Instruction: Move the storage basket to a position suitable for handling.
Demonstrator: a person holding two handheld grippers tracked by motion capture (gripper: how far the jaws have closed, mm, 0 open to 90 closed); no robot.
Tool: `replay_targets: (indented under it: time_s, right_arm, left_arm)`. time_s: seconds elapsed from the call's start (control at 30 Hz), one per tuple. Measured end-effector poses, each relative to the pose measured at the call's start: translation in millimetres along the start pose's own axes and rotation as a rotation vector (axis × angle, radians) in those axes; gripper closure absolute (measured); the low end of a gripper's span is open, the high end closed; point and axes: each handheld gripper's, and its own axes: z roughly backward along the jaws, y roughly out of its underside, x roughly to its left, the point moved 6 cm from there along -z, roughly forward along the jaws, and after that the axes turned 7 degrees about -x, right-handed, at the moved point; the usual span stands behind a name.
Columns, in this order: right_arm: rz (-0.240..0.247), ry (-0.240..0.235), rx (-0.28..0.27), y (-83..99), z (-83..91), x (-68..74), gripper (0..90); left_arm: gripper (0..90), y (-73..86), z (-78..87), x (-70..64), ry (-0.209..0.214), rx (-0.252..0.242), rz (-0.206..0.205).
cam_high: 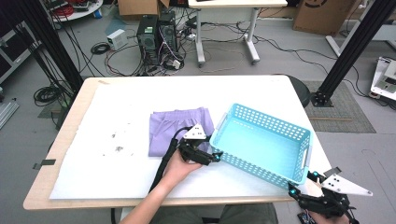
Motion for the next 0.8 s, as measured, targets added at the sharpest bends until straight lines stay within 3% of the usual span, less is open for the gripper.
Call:
replay_targets:
  time_s: [0.27,0.3,0.4,0.57,0.7,0.73,0.8]
  right_arm:
    - [-0.01,0.03,0.014,-2.7,-2.9,-2.2,23.1]
    - [-0.011,0.051,0.019,-3.0,-2.3,-3.6,25.5]
    - [-0.025,0.053,0.018,-3.9,-2.1,-4.8,25.5]
    - [-0.032,0.069,0.014,-6.8,-2.1,-4.3,26.0]
    - [-0.022,0.08,-0.003,-10.6,-5.5,-3.1,27.6]
    - [-0.013,0.072,-0.011,-12.1,-6.4,-1.8,31.4]
    - [0.024,0.119,-0.021,-16.4,-9.4,0.6,30.7]
  left_arm:
    - [29.4,-2.4,-2.4,-1.9,-0.01,0.018,-0.009]
    - [29.6,-3.7,-2.4,-2.2,-0.011,0.025,-0.017]
    - [29.9,-8.2,-2.7,-3.4,-0.011,0.02,-0.01]
    - [31.6,-15.3,-1.0,-2.1,-0.028,0.007,-0.033]
    - [32.2,-25.9,4.4,2.2,-0.034,-0.023,-0.044]
    - [34.7,-25.9,4.4,2.2,-0.034,-0.023,-0.044]
    - [40.6,-32.8,11.9,5.6,-0.044,-0.049,-0.06]
